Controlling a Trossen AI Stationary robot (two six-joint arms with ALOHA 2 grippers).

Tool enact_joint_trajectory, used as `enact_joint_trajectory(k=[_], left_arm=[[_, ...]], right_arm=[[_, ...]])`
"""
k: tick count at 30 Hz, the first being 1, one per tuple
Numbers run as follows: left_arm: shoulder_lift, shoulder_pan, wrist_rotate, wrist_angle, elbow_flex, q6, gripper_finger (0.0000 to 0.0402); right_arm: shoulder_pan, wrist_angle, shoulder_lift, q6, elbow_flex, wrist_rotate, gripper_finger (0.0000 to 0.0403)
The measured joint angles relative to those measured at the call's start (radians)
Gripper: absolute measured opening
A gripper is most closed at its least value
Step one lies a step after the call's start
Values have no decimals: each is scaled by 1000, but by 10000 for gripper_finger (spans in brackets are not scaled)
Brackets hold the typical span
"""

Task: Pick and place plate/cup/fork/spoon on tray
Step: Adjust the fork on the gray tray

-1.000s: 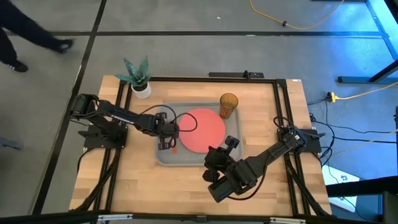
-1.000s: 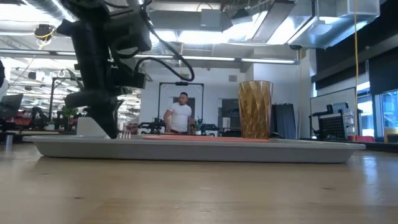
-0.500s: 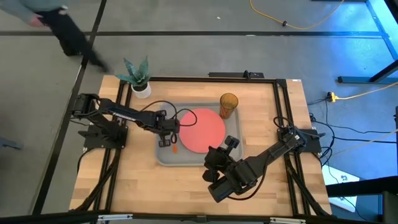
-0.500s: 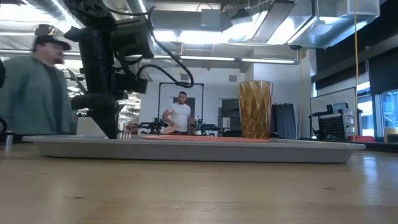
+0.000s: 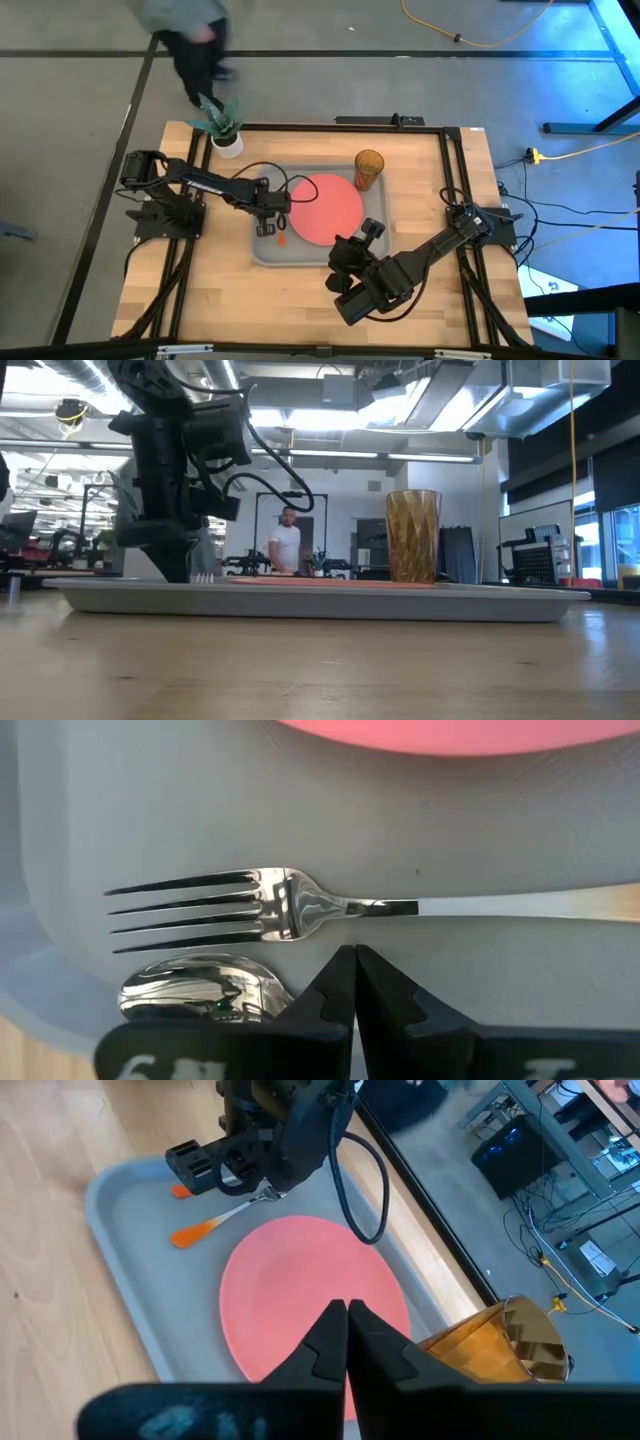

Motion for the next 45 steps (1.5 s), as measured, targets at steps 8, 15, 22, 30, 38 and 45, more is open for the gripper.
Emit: enact_joint_trajectory(k=[8,15,22,30,38,45], left_arm=[[0,0,-13,7,-1,7,0],[3,0,-18,13,10,25,0],[4,11,-13,28,13,27,0],[4,10,-25,28,14,33,0],[3,30,-44,40,15,52,0],[2,59,-42,60,15,60,0]], right_arm=[[0,0,0,18,0,0,13],[0,0,0,21,0,0,5],[0,0,0,22,0,0,11],[0,0,0,22,0,0,5],[0,1,0,25,0,-1,11],[0,2,0,26,0,-1,13]])
